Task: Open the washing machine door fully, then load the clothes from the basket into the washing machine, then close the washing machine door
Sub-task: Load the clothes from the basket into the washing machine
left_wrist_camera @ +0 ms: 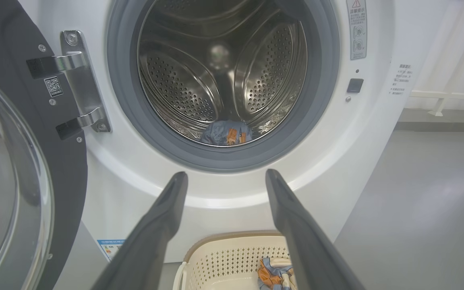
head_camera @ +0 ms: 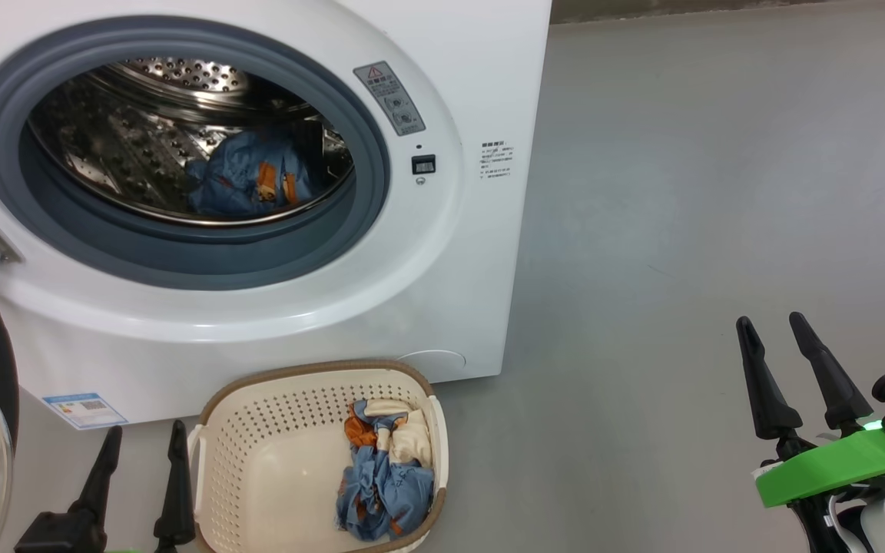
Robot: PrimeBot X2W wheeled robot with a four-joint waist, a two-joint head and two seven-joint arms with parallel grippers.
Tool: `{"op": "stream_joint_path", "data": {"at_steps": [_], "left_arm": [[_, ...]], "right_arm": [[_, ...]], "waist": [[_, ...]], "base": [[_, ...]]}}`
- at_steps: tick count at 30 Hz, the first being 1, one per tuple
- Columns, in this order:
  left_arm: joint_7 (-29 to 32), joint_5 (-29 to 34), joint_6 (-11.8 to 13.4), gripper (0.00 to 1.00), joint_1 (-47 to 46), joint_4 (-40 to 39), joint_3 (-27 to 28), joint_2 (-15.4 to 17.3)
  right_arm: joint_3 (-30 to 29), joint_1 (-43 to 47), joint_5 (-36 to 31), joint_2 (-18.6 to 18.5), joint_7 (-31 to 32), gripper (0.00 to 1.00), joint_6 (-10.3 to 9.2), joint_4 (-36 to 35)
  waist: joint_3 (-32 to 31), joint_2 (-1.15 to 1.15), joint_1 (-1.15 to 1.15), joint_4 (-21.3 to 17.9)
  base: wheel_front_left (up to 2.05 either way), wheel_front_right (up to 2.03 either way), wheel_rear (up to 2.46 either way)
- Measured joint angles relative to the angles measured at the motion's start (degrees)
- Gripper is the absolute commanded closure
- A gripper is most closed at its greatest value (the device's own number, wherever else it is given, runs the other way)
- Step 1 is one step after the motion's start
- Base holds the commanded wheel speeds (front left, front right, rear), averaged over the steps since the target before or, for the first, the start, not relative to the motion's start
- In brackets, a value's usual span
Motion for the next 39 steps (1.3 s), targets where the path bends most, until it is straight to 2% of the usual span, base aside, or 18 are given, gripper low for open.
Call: {"op": "stream_joint_path", "data": {"at_steps": [10, 16, 23, 32, 39], "left_arm": [[0.0, -0.03, 0.0, 0.0, -0.01, 0.08, -0.03, -0.02], [0.0, -1.47, 0.0, 0.0, -0.38, 2.78, -0.65, -0.05], [0.0, -4.9, 0.0, 0.0, -4.41, 9.83, -3.89, -0.16], [0.0, -9.2, 0.0, 0.0, -13.95, 21.36, -9.26, -0.13], [0.01, -11.71, 0.0, 0.0, -23.37, 29.76, -13.25, 1.82]], "right_arm": [[-0.19, -0.01, 0.0, 0.03, 0.0, 0.0, 0.0, -0.38], [-0.33, -0.22, -0.09, 0.92, 0.0, 0.0, 0.0, -1.07], [-1.16, -3.19, -0.25, 2.22, 0.0, 0.0, 0.0, -1.97], [-1.92, -9.23, -0.77, 4.86, 0.0, 0.0, 0.0, -3.05], [-1.83, -13.63, -1.07, 6.36, 0.0, 0.0, 0.0, -3.98]], "waist": [[0.9, 0.0, 0.0, -0.27], [2.89, 0.0, 0.0, -0.57], [6.92, 0.0, 0.0, -1.11], [14.53, 0.0, 0.0, -2.43], [21.23, 0.0, 0.0, -3.85]], "base": [[0.0, 0.0, 0.0], [0.0, 0.0, 0.0], [0.0, 0.0, 0.0], [0.0, 0.0, 0.0], [0.0, 0.0, 0.0]]}}
